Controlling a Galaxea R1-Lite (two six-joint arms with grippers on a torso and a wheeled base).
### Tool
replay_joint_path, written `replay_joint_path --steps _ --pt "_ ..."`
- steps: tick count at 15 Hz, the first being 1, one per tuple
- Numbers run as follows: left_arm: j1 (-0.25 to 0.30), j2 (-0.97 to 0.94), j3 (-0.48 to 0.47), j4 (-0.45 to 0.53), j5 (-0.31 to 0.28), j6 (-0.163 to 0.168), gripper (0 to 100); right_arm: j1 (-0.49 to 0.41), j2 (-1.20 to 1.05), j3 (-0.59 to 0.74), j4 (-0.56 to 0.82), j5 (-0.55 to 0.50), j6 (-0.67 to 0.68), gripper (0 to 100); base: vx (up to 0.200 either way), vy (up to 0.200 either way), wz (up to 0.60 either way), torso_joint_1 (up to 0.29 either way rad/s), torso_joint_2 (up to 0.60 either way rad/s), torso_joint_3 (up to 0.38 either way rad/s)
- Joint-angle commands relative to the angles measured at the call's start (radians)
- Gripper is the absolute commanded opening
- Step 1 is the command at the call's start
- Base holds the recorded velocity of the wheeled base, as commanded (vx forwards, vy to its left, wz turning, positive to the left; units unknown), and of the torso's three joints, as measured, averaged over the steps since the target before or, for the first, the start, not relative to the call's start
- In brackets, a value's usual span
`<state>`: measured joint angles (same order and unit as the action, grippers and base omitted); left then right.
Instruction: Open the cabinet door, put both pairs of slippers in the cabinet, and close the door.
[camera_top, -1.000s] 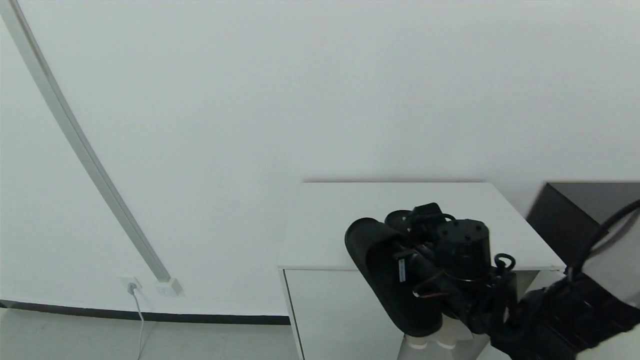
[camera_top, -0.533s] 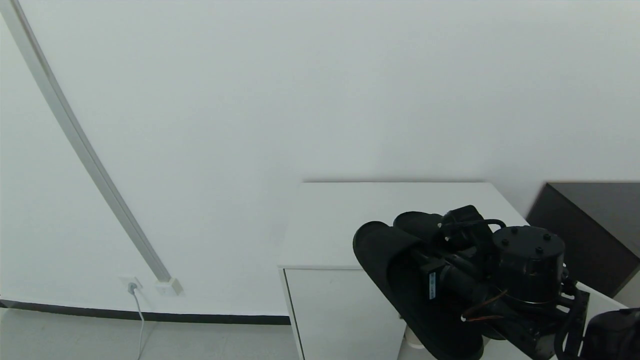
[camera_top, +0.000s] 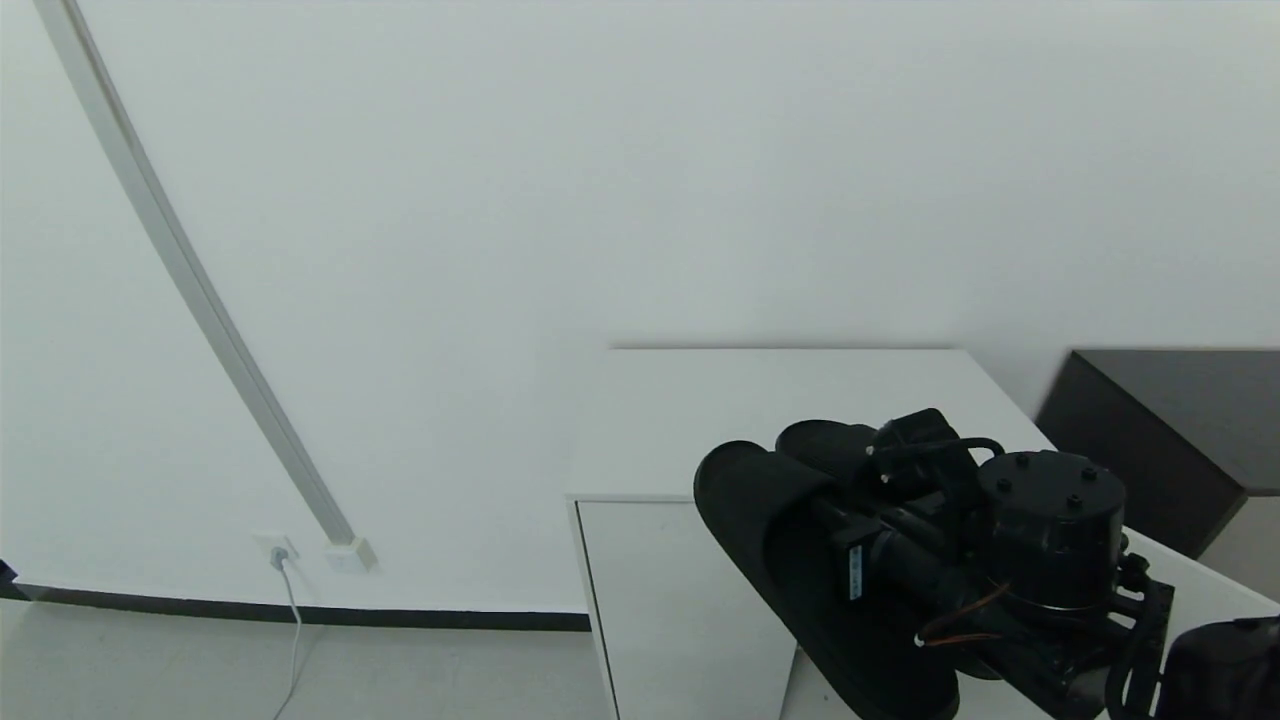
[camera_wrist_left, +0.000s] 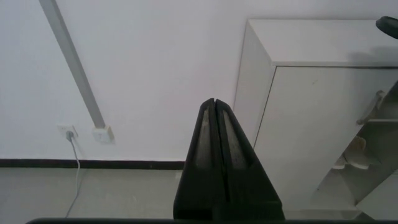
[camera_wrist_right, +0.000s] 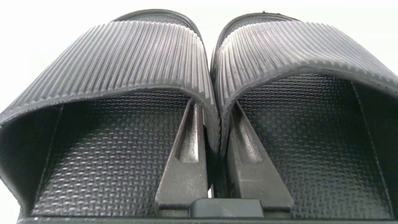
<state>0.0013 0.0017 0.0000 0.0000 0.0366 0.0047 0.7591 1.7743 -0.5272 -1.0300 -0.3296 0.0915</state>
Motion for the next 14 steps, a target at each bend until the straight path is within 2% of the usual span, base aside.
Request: replay_joint_path --steps 1,4,14 --pt "0.000 0.000 0.000 0.000 0.000 0.000 0 0.006 0.010 0.000 -0.002 -0.002 0.001 0 -0.200 0.000 0.00 -0.002 0.00 0.007" --pt "0.000 0.000 0.000 0.000 0.000 0.000 0 0.008 0.011 0.000 -0.002 -0.002 0.001 0 -0.200 0.000 0.00 0.001 0.00 0.004" --pt "0.000 0.000 0.000 0.000 0.002 -0.003 0 0.026 0.010 0.000 -0.004 -0.003 0.001 0 0.000 0.000 0.00 0.000 0.00 0.000"
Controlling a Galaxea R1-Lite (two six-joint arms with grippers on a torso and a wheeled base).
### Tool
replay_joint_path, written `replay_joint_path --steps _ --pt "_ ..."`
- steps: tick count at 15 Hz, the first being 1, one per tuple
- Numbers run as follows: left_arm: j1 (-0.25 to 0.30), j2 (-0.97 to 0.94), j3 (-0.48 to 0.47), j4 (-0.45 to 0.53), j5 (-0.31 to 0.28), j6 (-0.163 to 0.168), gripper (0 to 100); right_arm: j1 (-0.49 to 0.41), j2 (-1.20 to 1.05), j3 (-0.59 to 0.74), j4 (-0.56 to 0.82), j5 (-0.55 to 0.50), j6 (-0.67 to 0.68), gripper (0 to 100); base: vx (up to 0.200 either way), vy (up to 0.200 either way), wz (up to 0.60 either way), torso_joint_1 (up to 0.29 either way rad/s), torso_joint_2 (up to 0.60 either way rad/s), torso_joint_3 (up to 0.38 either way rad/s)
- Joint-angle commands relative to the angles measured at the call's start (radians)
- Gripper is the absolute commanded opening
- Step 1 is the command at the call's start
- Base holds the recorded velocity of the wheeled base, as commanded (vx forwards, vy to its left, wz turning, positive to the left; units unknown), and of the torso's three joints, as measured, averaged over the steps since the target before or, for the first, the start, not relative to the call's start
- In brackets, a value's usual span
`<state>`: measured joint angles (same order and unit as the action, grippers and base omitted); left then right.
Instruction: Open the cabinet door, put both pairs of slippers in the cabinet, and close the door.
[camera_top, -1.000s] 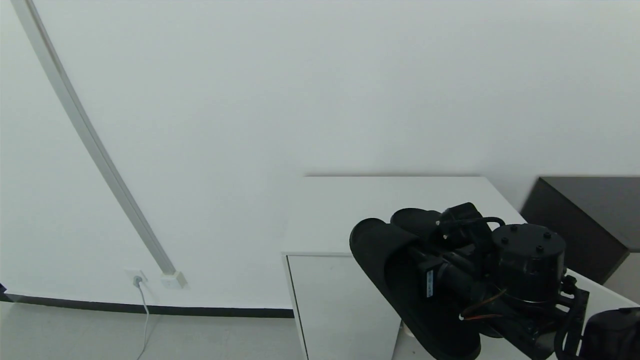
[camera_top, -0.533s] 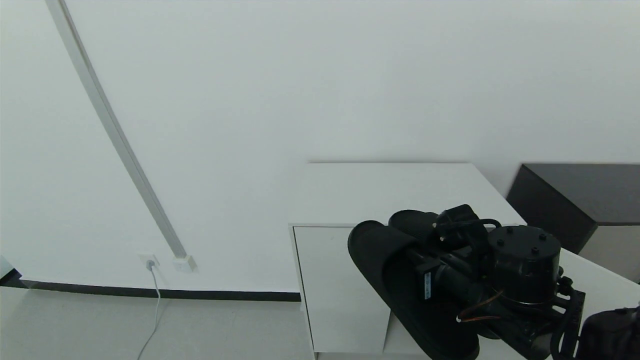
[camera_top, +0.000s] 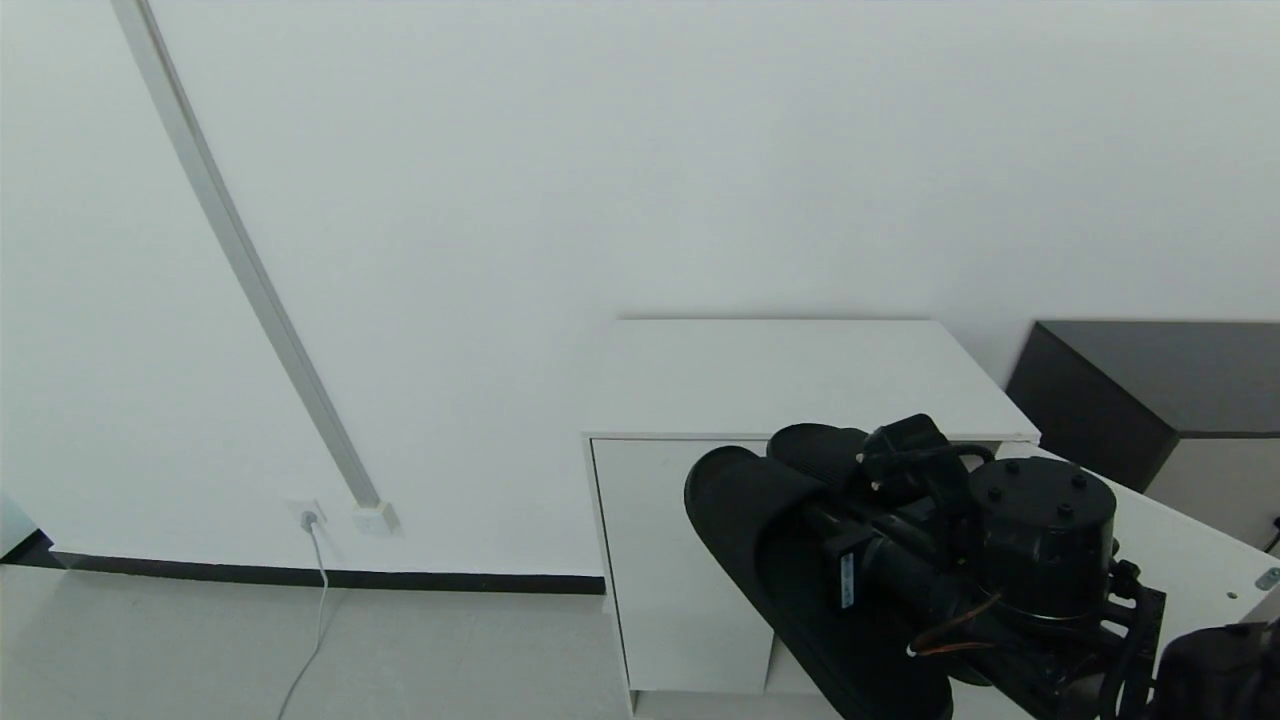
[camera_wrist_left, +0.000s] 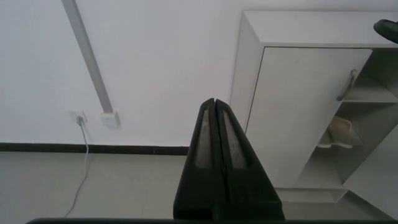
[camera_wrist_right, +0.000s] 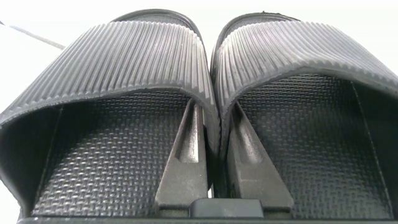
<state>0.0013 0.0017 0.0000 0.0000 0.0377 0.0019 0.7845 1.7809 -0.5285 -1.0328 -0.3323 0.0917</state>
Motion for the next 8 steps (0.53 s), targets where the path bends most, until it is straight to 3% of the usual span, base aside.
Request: replay_joint_path --steps 1,2,8 --pt "0.000 0.000 0.000 0.000 0.001 0.000 0 0.001 0.005 0.001 -0.001 -0.001 0.000 0 0.000 0.000 0.00 0.000 0.00 0.000" --pt "0.000 0.000 0.000 0.000 0.001 0.001 0 0.002 0.005 -0.001 -0.001 -0.001 0.000 0 0.000 0.000 0.00 0.000 0.00 0.000" --pt "0.000 0.000 0.000 0.000 0.001 0.000 0 0.009 0.003 0.002 -0.001 0.001 0.000 0 0.000 -0.200 0.00 0.001 0.00 0.000"
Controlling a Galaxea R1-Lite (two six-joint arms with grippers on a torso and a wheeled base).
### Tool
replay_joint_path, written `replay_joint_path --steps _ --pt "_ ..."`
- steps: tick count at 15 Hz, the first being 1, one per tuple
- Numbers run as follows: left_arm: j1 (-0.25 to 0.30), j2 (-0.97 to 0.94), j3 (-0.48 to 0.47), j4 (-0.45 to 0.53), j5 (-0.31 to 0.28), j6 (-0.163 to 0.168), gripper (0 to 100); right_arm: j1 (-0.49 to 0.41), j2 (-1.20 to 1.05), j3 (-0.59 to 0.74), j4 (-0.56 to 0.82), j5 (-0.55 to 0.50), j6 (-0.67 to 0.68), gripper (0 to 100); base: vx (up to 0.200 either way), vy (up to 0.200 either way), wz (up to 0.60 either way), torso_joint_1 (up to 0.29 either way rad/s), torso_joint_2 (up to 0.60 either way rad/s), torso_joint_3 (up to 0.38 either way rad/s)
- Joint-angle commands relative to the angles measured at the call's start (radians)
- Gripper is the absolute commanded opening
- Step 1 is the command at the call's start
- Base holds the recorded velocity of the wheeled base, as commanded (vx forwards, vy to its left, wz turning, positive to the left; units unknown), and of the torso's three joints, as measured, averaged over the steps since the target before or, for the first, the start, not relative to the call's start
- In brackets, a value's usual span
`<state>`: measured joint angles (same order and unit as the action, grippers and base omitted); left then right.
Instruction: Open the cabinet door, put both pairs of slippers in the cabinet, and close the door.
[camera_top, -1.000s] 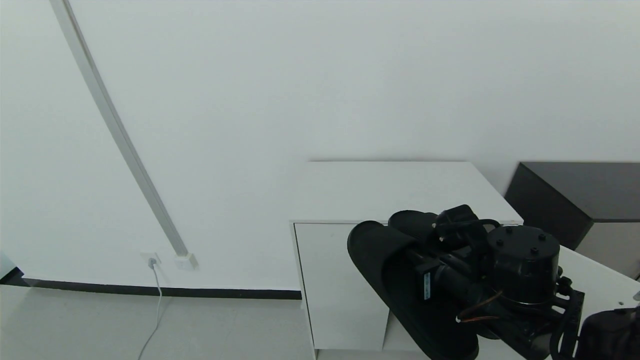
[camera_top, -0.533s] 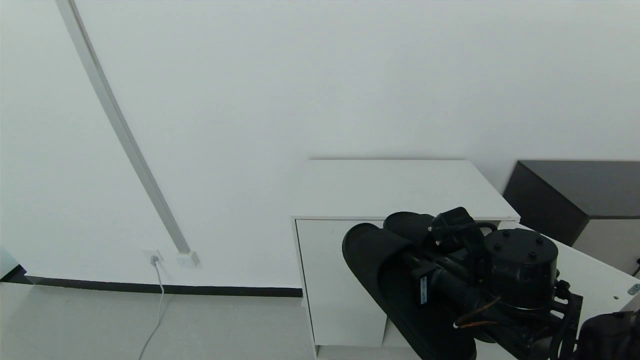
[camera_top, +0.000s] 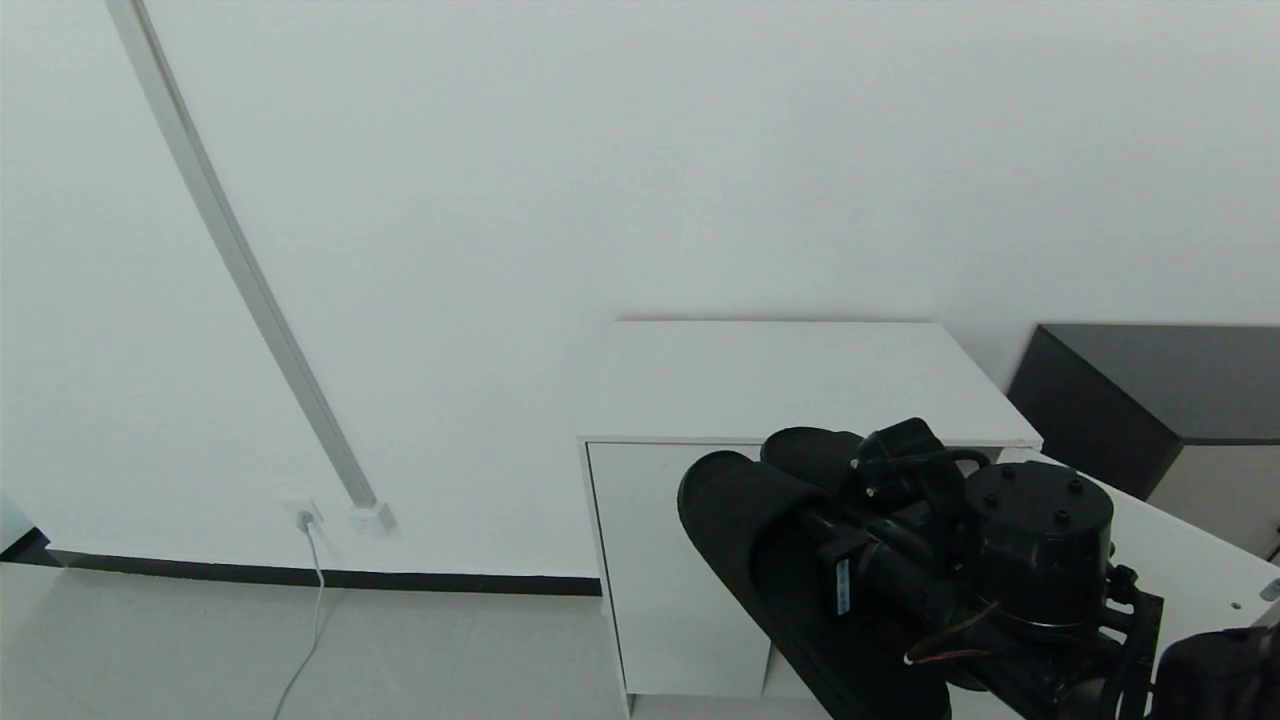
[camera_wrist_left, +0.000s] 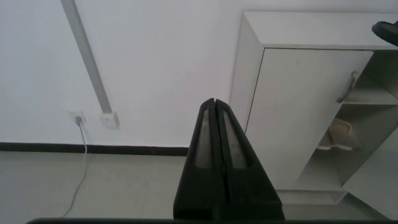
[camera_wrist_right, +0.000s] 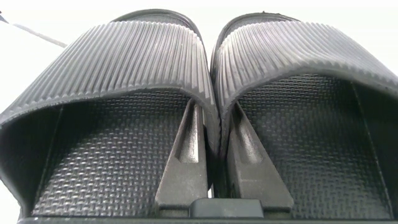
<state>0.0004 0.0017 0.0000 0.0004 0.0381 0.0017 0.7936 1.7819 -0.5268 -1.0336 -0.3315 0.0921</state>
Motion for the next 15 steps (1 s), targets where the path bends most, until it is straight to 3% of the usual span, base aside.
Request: replay_joint_path --steps 1,10,15 --pt "0.001 0.000 0.000 0.000 0.000 0.000 0 -0.001 0.002 0.001 0.000 0.000 0.000 0 0.000 -0.200 0.00 0.012 0.00 -0.002" --pt "0.001 0.000 0.000 0.000 0.000 0.001 0 0.006 0.002 0.007 0.000 -0.001 0.000 0 0.000 -0.200 0.00 0.002 0.00 0.004" --pt "0.001 0.000 0.000 0.000 0.000 0.000 0 0.018 0.004 0.018 0.000 0.000 0.000 0 0.000 0.000 0.00 0.000 0.00 0.000"
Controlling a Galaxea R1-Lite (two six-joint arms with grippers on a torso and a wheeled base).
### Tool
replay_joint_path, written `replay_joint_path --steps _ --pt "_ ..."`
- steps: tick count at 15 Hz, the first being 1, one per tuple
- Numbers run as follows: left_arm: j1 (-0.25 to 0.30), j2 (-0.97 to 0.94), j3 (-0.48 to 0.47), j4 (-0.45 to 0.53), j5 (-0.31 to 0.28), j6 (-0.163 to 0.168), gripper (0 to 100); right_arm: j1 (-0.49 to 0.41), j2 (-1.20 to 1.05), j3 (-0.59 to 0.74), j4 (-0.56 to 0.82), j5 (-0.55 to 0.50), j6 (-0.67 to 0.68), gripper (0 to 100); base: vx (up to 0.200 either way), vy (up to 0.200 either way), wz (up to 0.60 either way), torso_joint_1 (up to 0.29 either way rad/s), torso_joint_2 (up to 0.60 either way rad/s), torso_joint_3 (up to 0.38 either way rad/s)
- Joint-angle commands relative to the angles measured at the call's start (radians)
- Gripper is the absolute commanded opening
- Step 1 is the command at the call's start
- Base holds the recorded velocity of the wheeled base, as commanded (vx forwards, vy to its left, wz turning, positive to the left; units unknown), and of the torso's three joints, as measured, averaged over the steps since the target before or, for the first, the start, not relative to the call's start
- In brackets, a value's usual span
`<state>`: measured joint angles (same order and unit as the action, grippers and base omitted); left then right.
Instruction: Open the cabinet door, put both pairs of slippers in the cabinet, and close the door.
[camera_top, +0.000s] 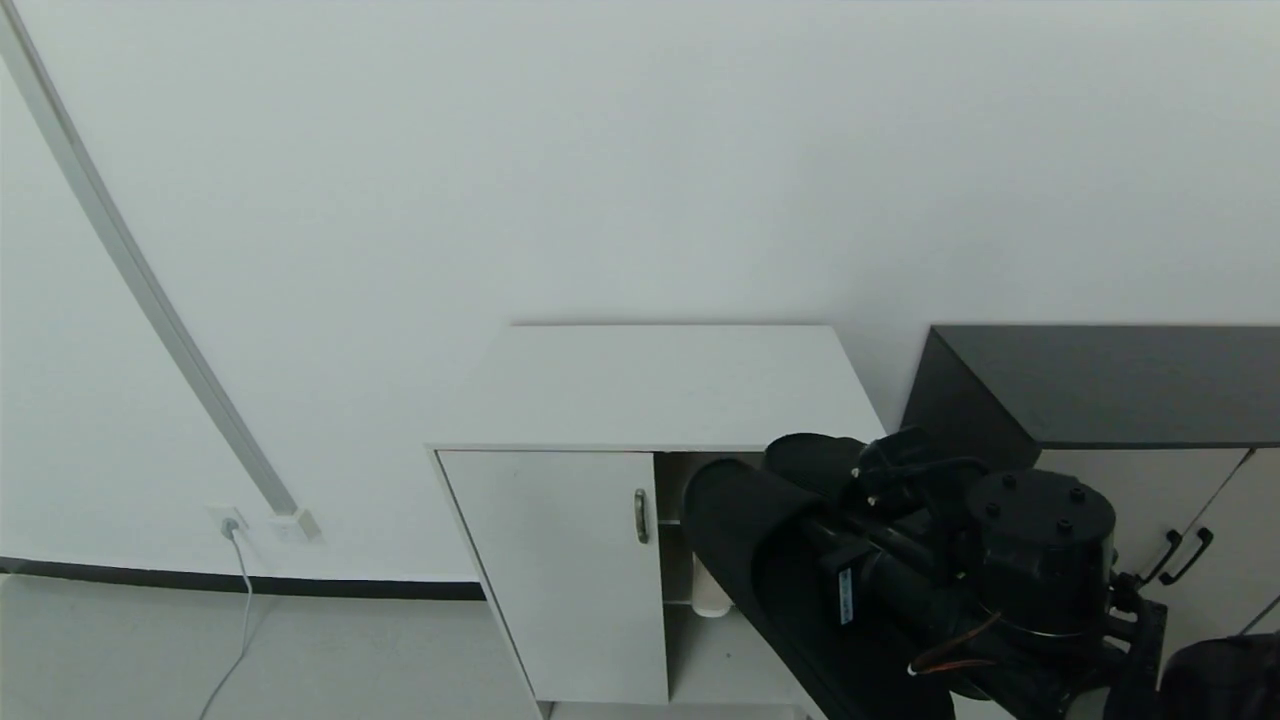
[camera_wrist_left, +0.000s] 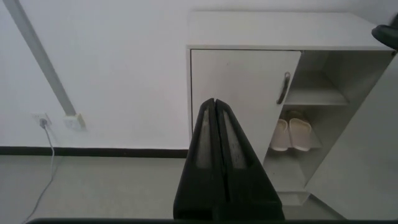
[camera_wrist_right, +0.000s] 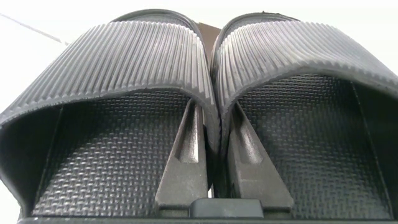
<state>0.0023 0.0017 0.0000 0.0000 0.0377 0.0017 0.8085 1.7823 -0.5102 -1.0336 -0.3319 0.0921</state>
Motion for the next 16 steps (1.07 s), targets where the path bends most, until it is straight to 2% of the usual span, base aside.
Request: replay_joint_path --steps 1,16 --pt "-0.001 0.000 0.000 0.000 0.001 0.000 0 0.003 0.003 0.001 0.000 -0.001 0.000 0 0.000 0.000 0.00 0.000 0.00 0.000" --pt "-0.001 0.000 0.000 0.000 0.001 0.000 0 0.020 0.000 0.015 -0.008 0.007 0.003 0 0.000 0.000 0.00 0.000 0.00 0.000"
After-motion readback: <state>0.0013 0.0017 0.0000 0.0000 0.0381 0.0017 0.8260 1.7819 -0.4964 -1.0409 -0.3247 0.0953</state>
